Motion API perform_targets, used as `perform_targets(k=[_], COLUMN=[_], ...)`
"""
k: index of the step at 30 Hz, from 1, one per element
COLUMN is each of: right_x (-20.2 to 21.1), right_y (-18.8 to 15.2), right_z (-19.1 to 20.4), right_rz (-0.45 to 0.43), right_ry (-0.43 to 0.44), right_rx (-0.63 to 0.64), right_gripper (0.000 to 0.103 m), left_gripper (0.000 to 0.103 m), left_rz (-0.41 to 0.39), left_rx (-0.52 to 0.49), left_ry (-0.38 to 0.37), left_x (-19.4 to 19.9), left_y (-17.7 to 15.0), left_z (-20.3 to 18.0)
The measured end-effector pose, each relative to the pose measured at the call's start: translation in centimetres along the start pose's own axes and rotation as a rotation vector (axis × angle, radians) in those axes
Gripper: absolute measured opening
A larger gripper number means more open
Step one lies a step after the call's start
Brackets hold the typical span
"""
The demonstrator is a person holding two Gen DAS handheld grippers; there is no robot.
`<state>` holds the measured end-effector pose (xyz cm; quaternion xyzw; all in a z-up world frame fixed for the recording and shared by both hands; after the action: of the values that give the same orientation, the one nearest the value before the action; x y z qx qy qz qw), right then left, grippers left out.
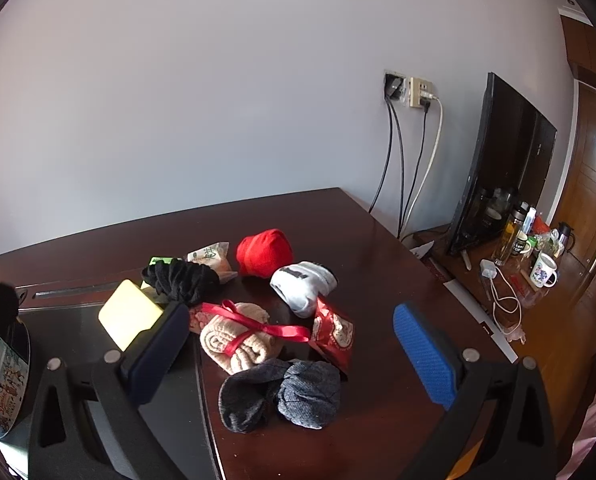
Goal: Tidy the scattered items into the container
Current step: 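Move the left gripper onto the yellow sponge and close on it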
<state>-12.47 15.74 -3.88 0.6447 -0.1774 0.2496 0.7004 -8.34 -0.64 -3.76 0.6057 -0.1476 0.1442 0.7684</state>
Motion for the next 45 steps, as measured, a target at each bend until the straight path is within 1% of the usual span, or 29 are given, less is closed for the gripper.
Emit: perform_targets(k=[4,7,9,11,15,20,27,31,36,45], right_x=[0.2,0.4,0.5,1.1,1.8,1.9,0.9,0.7,0.7,0.2], right_y=[0.5,0.9,1.3,1.5,1.5,1.5,1.1,1.1,1.4,1.0], right_z=[-0.2,-0.4,-0.4,-0.7,-0.5,0.0,0.3,0.0,-0.2,-0.1], right_rz=[-0.027,-0.048,-0.059,-0.086,-0.106,-0.111,-0.077,-0.075,-0.075,-0.060], right_ry=[-0.002,-0.004,-0.005,0.006,0.023,0.030,0.032,0.030,0.027,0.020], right_rx=[0.000,0.000,0.004,-0.004,0.015,0.031,0.047,0.045,0.044,0.059], right_gripper=[0.103,0.103,0.103,0.103,0.103,0.103,0.103,0.103,0.103,0.103], left_gripper=[0.102,0.102,0.102,0.102,0.102,0.102,0.102,0.102,0.102,0.102], left_rz=[0.023,0.050,0.050,0.045,0.026,0.052,0.109,0.127,0.127,0.147], left_rx=[0.073,0.112,0.144,0.135,0.118,0.121,0.070,0.082,0.094,0.107], left_ry=[-0.023,-0.036,-0.030,-0.023,0.017,-0.003,0.023,0.030,0.039,0.035], left_x=[-0.4,-1.8,-1.9,-2.2,-1.8,-2.5,-4.0,-4.6,-4.9,-5.6], left_y=[-0.6,-1.1,-1.5,-1.7,-1.3,-1.6,-2.5,-3.0,-3.0,-3.4], left_z=[0.4,1.8,3.0,3.2,1.3,1.0,0.3,0.7,1.3,1.8])
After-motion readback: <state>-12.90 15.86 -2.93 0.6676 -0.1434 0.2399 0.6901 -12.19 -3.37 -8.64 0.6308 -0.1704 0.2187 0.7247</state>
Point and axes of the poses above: each gripper's, at about its wrist camera, not at the fingertips, and x roughly against the way its jaws point, z to its left, y to its top, the point moved 9 cm from there along -x, roughly the way its jaws point, and after that the axes turned 8 degrees about -x, right-handed, at the moved point
